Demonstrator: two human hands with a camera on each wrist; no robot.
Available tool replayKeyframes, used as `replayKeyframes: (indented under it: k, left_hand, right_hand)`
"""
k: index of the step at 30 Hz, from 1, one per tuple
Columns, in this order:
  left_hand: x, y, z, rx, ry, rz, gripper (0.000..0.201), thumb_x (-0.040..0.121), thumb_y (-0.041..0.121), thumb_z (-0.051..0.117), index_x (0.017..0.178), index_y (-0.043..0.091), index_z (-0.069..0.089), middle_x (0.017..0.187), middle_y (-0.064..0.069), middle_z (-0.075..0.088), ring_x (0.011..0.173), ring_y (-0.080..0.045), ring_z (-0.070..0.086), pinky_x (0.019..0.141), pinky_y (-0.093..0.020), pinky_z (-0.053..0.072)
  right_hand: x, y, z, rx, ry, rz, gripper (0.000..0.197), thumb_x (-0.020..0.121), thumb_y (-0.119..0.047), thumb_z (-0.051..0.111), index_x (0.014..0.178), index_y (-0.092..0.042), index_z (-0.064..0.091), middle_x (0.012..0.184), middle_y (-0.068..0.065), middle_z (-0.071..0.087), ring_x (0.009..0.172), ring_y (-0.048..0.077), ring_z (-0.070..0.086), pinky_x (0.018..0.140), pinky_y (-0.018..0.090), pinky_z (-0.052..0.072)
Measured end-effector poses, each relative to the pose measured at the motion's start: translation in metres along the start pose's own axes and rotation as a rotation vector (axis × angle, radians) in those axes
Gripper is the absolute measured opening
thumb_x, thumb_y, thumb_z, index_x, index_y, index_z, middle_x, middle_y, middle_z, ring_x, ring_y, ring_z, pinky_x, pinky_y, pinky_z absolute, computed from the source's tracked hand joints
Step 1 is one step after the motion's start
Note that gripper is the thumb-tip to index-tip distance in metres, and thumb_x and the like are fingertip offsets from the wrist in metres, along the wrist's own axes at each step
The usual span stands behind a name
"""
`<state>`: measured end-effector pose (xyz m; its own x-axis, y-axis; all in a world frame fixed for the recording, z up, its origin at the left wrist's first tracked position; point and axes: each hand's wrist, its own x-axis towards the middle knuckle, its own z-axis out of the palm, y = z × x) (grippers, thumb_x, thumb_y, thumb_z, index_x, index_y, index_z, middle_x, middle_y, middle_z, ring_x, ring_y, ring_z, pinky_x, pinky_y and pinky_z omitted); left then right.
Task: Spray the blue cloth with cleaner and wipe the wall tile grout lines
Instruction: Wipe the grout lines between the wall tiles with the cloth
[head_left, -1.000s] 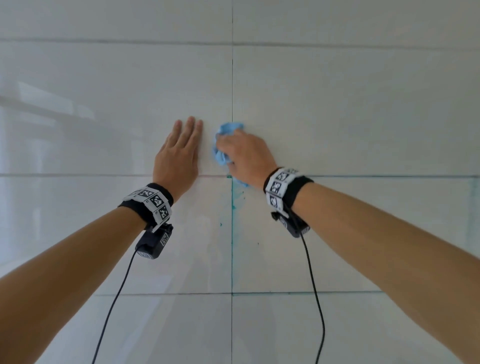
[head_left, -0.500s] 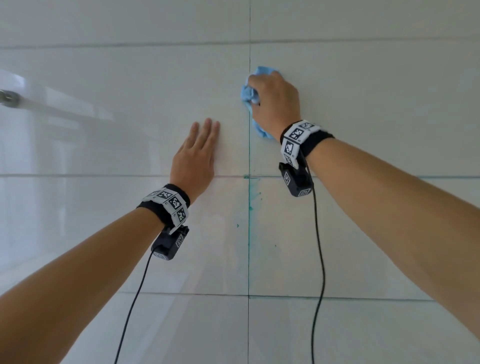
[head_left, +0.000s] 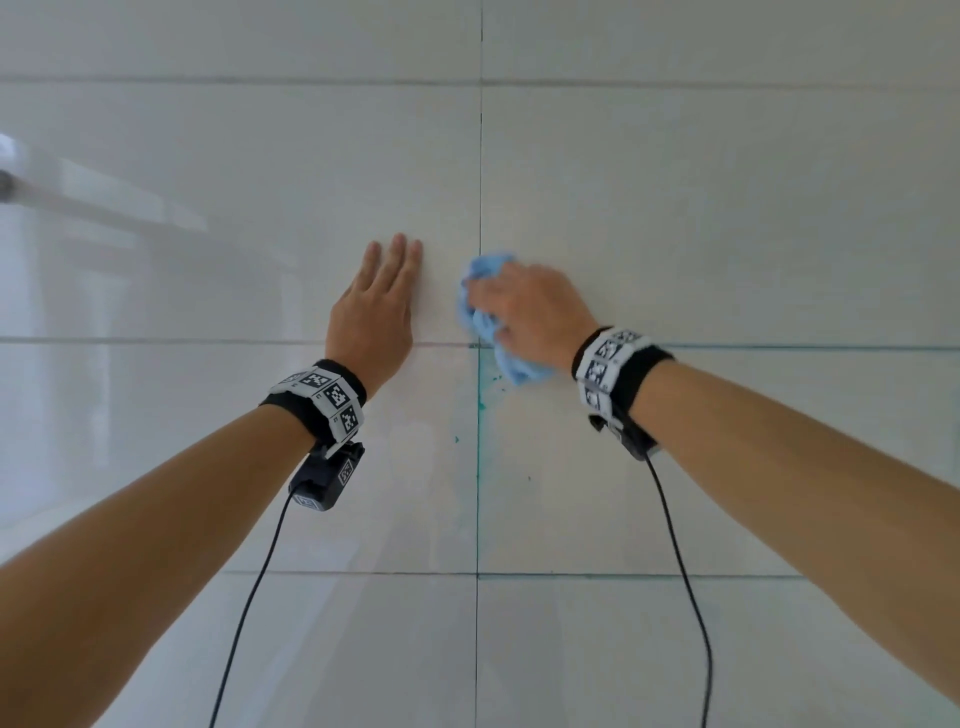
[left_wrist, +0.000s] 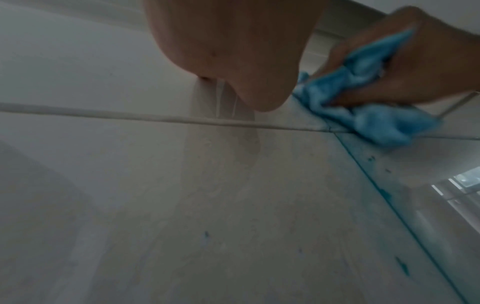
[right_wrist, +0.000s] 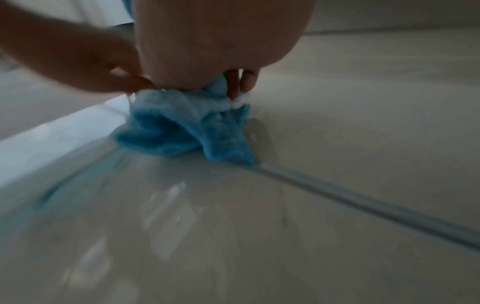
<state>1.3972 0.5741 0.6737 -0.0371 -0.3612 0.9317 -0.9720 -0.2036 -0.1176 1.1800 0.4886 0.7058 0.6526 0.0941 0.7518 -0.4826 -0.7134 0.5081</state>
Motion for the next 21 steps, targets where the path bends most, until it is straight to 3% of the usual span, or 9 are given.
replayKeyframes:
  k: [4, 7, 10, 14, 16, 18, 21]
  left_hand:
    - [0.000, -0.004, 0.003, 0.003, 0.014, 0.001, 0.064, 0.104, 0.008, 0.042, 0.165, 0.015, 0.023, 0.170, -0.005, 0.027, 0.157, -0.034, 0.024, 0.107, -0.047, 0.049]
    - [-0.001, -0.005, 0.007, 0.020, 0.016, 0.012, 0.064, 0.105, 0.008, 0.042, 0.165, 0.015, 0.022, 0.171, -0.004, 0.026, 0.157, -0.033, 0.023, 0.106, -0.045, 0.050]
    - [-0.002, -0.006, 0.010, 0.013, 0.037, 0.005, 0.067, 0.102, 0.006, 0.043, 0.165, 0.016, 0.022, 0.171, -0.004, 0.026, 0.157, -0.033, 0.024, 0.107, -0.044, 0.049]
    - [-0.003, 0.000, 0.013, -0.002, 0.055, -0.017, 0.068, 0.100, 0.002, 0.043, 0.165, 0.014, 0.023, 0.170, -0.005, 0.028, 0.156, -0.035, 0.025, 0.108, -0.045, 0.049]
    - [-0.004, 0.000, 0.011, 0.000, 0.051, -0.015, 0.067, 0.101, 0.002, 0.043, 0.165, 0.014, 0.023, 0.170, -0.006, 0.028, 0.156, -0.035, 0.025, 0.108, -0.046, 0.050]
    - [-0.005, -0.001, 0.008, 0.011, 0.035, 0.000, 0.067, 0.102, 0.002, 0.043, 0.164, 0.013, 0.023, 0.170, -0.007, 0.028, 0.156, -0.036, 0.025, 0.105, -0.047, 0.051]
    - [-0.005, -0.003, 0.004, 0.022, 0.008, 0.011, 0.065, 0.104, 0.005, 0.044, 0.165, 0.013, 0.022, 0.170, -0.007, 0.027, 0.156, -0.035, 0.025, 0.101, -0.047, 0.053]
  right_hand:
    - [0.055, 0.043, -0.035, 0.004, 0.169, 0.312, 0.021, 0.086, -0.017, 0.061, 0.104, -0.025, 0.069, 0.115, 0.000, 0.069, 0.101, 0.027, 0.068, 0.081, 0.041, 0.058]
    - [0.077, 0.053, -0.046, -0.008, 0.214, 0.360, 0.013, 0.087, -0.015, 0.061, 0.095, -0.023, 0.066, 0.102, -0.005, 0.067, 0.100, 0.020, 0.064, 0.077, 0.041, 0.058]
    - [0.070, 0.039, -0.034, 0.024, 0.249, 0.373, 0.014, 0.087, -0.012, 0.062, 0.095, -0.023, 0.066, 0.106, -0.002, 0.067, 0.098, 0.022, 0.065, 0.075, 0.039, 0.057]
    - [0.036, 0.001, -0.001, 0.088, 0.189, 0.285, 0.029, 0.083, -0.009, 0.063, 0.107, -0.022, 0.070, 0.103, 0.009, 0.066, 0.078, 0.035, 0.068, 0.066, 0.041, 0.057]
    - [0.010, -0.020, 0.019, 0.103, 0.180, 0.147, 0.032, 0.076, -0.004, 0.072, 0.104, -0.018, 0.073, 0.097, 0.010, 0.069, 0.070, 0.034, 0.067, 0.056, 0.039, 0.056]
    - [-0.010, -0.032, 0.034, 0.086, 0.123, -0.030, 0.032, 0.074, -0.004, 0.077, 0.102, -0.018, 0.075, 0.110, 0.005, 0.075, 0.084, 0.027, 0.070, 0.059, 0.037, 0.056]
    - [-0.014, -0.026, 0.031, 0.059, -0.026, -0.135, 0.030, 0.086, -0.020, 0.051, 0.109, -0.023, 0.071, 0.116, -0.004, 0.074, 0.097, 0.023, 0.066, 0.071, 0.036, 0.049]
